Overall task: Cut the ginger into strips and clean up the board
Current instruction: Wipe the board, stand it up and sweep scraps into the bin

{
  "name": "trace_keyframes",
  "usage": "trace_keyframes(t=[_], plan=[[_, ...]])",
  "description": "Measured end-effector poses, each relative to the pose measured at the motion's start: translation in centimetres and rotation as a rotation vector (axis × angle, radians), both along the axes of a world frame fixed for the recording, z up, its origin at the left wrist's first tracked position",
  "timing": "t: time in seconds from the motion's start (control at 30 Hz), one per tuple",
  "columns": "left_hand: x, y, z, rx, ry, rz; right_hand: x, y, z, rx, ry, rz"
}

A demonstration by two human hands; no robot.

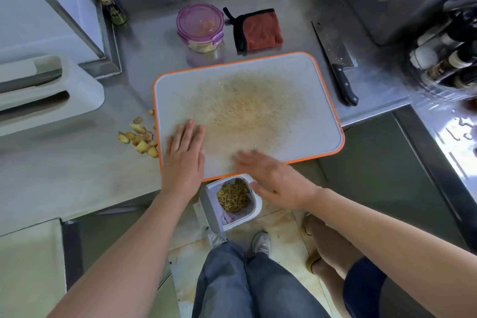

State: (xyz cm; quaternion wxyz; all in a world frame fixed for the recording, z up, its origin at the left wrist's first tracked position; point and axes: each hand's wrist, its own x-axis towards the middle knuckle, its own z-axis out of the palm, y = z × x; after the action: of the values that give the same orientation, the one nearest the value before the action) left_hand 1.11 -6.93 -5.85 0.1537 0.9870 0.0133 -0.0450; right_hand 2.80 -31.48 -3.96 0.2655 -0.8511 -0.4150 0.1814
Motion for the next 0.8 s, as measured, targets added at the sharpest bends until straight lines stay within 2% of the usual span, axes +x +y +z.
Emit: trace_keyframes(t=[0.07, 0.13, 0.2, 0.3, 0.4, 0.47, 0.73, 0.8], plan=[[0.2, 0.0, 0.3, 0.004, 0.054, 0.005, -0.8, -0.2, 1.1, 0.074, 0.054, 0.032], [0.4, 0.0, 0.6, 0.002, 0.089, 0.01, -0.1, -0.5, 1.2, 0.112, 0.026, -0.113], [0.5, -0.2, 0.9, -0.004, 0.118, 0.03, 0.3, -0.6, 0.8, 0.066, -0.01, -0.215], [0.8, -0.5, 1.3, -0.003, 0.164, 0.046, -0.4, -0.5, 0.8, 0.057, 0.047, -0.117], [0.9, -0.5, 1.5, -0.001, 0.18, 0.044, -0.4, -0.4, 1.6, 0.134, 0.116, -0.237], [0.9, -0.5, 1.6, 0.004, 0.189, 0.04, -0.5, -0.6, 1.8, 0.101, 0.189, -0.263], [0.9, -0.6, 2.1, 0.001, 0.195, 0.043, -1.5, 0.2, 1.7, 0.054, 0.155, -0.164], [0.9, -0.5, 2.0, 0.007, 0.188, 0.045, -1.5, 0.5, 1.7, 0.09, 0.13, -0.202]])
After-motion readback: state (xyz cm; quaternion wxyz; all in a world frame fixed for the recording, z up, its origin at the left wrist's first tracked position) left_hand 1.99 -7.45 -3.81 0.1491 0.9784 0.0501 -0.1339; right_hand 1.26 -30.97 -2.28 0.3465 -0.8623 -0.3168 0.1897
